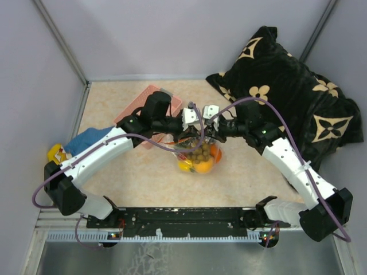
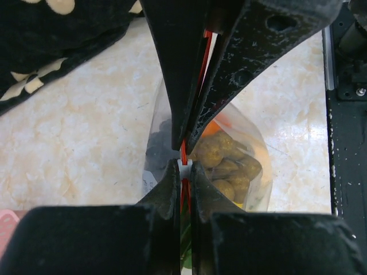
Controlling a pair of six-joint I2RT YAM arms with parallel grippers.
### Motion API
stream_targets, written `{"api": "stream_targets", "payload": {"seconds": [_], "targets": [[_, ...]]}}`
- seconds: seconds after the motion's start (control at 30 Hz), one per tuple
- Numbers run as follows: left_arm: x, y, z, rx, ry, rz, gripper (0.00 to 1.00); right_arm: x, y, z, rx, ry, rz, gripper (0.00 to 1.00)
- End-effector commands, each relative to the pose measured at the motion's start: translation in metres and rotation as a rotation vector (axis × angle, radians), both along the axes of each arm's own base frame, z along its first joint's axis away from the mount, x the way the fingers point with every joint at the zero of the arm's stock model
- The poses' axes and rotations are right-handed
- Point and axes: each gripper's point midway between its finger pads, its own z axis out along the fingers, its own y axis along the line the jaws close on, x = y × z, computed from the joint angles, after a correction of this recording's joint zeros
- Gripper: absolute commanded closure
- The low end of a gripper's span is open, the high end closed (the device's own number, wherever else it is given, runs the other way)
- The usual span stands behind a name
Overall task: Place the food in the zip-top bag and seal the zipper
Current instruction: Zip the zipper food storage bag at the center of the board.
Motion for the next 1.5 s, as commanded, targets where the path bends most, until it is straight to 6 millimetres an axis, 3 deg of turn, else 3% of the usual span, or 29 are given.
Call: {"api": "stream_targets", "payload": {"seconds": [0.0, 0.27, 0.6, 1.0, 1.23, 1.47], "targets": [[0.001, 0.001, 0.016, -0.024, -0.044, 0.016, 1.0, 0.021, -0.017, 0.008, -0.029, -0.105, -0.134, 1.0], [0.014, 0.027, 0.004, 0.041, -0.046, 0.134, 1.0, 0.035, -0.054, 0.018, 0.005, -0.142, -0.315, 1.0], [0.023, 0.054, -0.004, 0.095, -0.03, 0.214, 1.0, 0.049, -0.091, 0.014, -0.022, -0.135, -0.514, 1.0], [0.031, 0.087, -0.011, 0.144, -0.023, 0.312, 1.0, 0.054, -0.119, 0.013, -0.019, -0.108, -0.675, 1.0], [0.027, 0.088, -0.013, 0.143, 0.007, 0.314, 1.0, 0.052, -0.12, 0.014, -0.009, -0.099, -0.68, 1.0], [0.006, 0.085, -0.021, 0.111, 0.12, 0.286, 1.0, 0.051, -0.1, 0.013, 0.047, -0.06, -0.596, 1.0]]}}
